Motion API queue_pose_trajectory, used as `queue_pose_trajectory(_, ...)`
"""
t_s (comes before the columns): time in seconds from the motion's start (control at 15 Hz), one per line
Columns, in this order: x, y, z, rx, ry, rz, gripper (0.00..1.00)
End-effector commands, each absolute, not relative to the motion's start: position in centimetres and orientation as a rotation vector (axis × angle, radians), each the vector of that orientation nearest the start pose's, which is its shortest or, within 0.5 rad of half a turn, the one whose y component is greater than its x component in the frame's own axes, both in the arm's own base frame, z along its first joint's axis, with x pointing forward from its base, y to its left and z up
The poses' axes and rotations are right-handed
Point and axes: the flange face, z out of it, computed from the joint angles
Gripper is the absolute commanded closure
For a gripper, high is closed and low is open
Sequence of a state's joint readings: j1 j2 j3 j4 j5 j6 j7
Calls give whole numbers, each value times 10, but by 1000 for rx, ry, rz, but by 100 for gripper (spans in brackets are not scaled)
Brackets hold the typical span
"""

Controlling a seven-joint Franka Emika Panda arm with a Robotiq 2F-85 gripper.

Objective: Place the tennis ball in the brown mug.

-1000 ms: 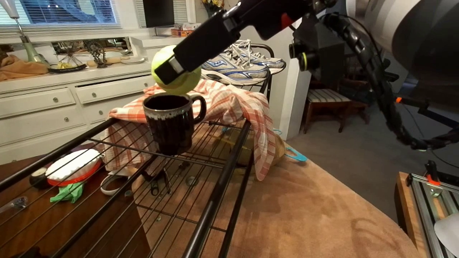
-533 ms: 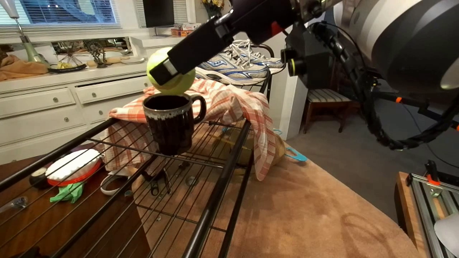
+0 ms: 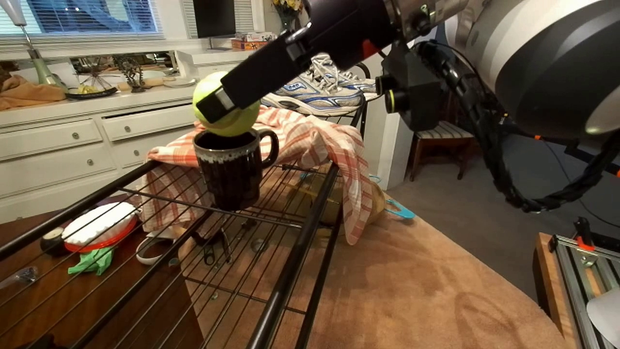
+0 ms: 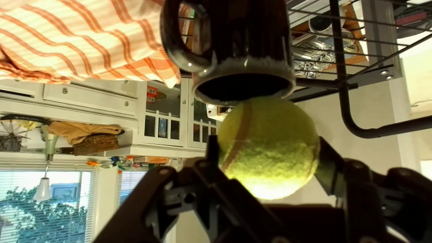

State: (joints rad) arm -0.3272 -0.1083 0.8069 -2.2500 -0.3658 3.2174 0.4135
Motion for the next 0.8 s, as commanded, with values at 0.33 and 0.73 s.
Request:
queue_pose_trajectory(0.33, 470, 298, 515, -2449, -605, -1450, 58)
queue_pose_trajectory(0.73, 467, 300, 516, -2460, -627, -1478, 0)
